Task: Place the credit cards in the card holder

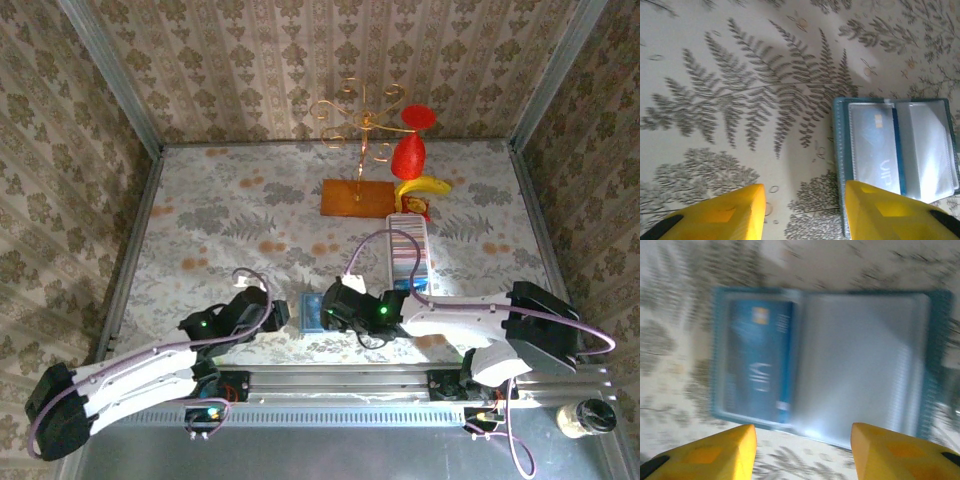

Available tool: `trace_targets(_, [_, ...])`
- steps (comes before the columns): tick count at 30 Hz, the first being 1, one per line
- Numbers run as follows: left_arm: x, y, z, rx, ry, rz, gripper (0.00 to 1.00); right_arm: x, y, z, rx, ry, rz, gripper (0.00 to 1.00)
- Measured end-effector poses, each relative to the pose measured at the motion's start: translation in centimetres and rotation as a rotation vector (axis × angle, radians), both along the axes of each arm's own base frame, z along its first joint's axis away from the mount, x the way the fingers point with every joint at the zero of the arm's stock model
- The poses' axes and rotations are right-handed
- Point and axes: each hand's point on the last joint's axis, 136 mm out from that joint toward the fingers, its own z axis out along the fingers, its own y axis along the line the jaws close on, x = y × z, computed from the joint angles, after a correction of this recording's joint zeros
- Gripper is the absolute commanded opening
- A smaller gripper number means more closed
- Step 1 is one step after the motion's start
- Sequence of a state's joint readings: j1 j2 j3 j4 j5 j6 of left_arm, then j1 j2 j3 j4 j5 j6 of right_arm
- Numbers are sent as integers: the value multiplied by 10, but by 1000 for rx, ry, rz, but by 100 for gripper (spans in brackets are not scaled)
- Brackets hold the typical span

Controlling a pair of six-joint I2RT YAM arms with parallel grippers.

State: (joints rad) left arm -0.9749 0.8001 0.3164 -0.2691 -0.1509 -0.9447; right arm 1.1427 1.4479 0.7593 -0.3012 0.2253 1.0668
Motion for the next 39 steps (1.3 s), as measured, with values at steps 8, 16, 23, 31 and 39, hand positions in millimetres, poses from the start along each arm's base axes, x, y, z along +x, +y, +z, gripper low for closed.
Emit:
trace_targets(8, [-3,-24,-7,-38,44,-80,46,-3,-12,-20,-64,33,-17,53])
trace_targets(16, [-4,-32,-8,-56,53,-104,40,-3,-11,-24,-71,37,-17,52])
trace_targets(23, [-5,-34,-17,-36,75,-108,35,-1,-7,-22,-50,29,-17,53])
trace_targets(31, [-6,-36,-23,-28,92,-115,31,-1,-7,-22,-48,31,-23,55])
trace_targets(39, [-6,-36,-25,-26,97,-117,25,0,-7,-21,-44,31,-27,56])
